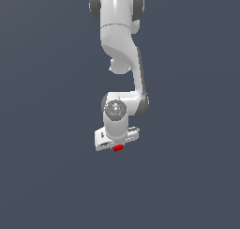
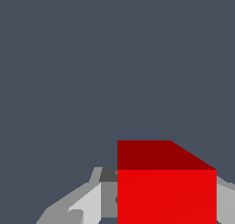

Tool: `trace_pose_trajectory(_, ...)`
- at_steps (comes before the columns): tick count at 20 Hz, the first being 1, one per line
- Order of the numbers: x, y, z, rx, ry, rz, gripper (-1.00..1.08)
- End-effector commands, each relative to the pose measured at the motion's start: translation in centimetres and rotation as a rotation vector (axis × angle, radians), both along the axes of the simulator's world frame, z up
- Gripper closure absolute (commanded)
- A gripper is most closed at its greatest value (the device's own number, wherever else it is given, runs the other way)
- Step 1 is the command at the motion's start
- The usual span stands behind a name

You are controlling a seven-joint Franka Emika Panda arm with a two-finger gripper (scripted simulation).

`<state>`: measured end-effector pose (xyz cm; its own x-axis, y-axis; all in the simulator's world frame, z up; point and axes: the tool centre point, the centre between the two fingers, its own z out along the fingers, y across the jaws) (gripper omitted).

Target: Pick up the red cube and move it to a goal position.

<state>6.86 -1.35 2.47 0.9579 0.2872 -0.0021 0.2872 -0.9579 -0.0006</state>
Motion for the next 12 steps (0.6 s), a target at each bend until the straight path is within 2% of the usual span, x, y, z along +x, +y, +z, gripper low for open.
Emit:
trace_pose_trajectory(1, -0.1, 0.0, 0.7, 0.0, -0.002, 0.0, 1.08)
trace_pose_trajectory(7, -0.6, -0.2, 3.9, 0.0, -0.002, 0.0, 1.08)
trace_pose_trajectory(12, -1.4, -0.4, 8.1, 0.0, -0.002, 0.0, 1.08)
